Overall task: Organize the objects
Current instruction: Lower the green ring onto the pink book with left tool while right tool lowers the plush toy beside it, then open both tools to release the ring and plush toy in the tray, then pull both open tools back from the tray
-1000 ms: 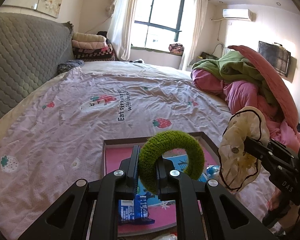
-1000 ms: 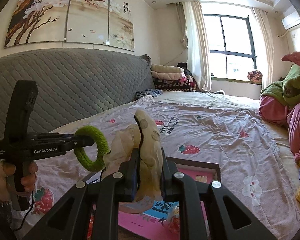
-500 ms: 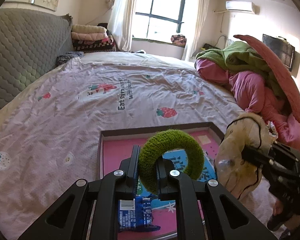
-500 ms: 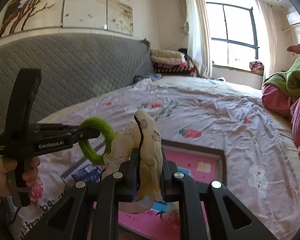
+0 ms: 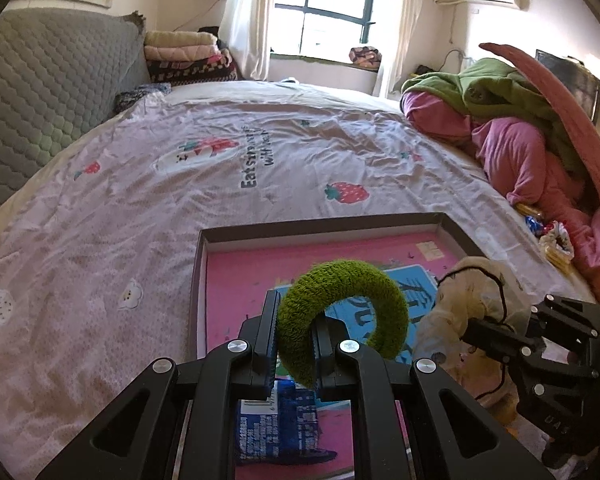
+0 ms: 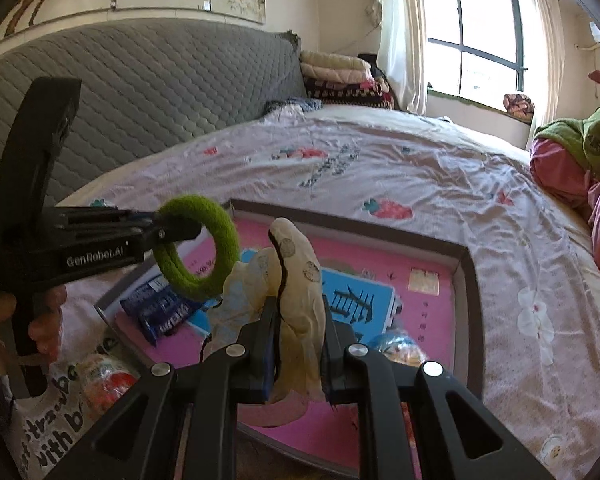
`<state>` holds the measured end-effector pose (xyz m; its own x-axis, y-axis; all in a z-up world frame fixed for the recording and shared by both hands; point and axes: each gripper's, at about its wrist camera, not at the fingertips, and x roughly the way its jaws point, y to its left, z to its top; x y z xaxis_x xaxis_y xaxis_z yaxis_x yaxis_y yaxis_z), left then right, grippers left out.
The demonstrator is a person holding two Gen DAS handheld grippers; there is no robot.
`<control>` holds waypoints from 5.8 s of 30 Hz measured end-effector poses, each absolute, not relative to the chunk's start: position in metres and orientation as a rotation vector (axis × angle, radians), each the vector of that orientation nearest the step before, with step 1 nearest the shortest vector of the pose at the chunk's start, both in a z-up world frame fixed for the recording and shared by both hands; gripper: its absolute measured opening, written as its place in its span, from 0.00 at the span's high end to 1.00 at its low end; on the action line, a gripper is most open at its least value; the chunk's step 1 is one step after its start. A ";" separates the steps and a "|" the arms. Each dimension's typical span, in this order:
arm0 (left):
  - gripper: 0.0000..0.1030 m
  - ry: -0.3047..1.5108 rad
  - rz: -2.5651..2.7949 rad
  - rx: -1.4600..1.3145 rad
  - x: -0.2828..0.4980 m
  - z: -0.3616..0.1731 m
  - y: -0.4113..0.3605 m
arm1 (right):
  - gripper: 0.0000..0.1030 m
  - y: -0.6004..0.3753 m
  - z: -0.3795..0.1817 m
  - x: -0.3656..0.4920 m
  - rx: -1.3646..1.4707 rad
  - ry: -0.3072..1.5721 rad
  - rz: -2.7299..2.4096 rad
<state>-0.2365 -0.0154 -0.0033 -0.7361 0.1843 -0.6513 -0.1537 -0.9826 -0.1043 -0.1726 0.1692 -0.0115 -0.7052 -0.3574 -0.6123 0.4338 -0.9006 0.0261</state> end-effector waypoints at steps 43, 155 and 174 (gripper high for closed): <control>0.45 -0.109 2.728 -1.230 -0.268 -0.038 -0.025 | 0.67 0.168 -0.029 -0.180 1.030 0.230 -2.597; 0.25 0.014 2.710 -1.127 -0.045 -0.017 0.017 | 0.46 0.188 0.009 -0.032 0.909 0.070 -2.642; 0.25 0.015 2.632 -1.212 -0.037 -0.032 0.024 | 0.46 0.187 -0.007 -0.026 0.997 0.052 -2.603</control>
<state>-0.0366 0.0235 -0.0322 -0.6258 0.2153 -0.7496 -0.2237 -0.9703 -0.0919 -0.0258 0.1873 -0.0065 -0.6902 -0.3105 -0.6537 0.3363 -0.9374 0.0902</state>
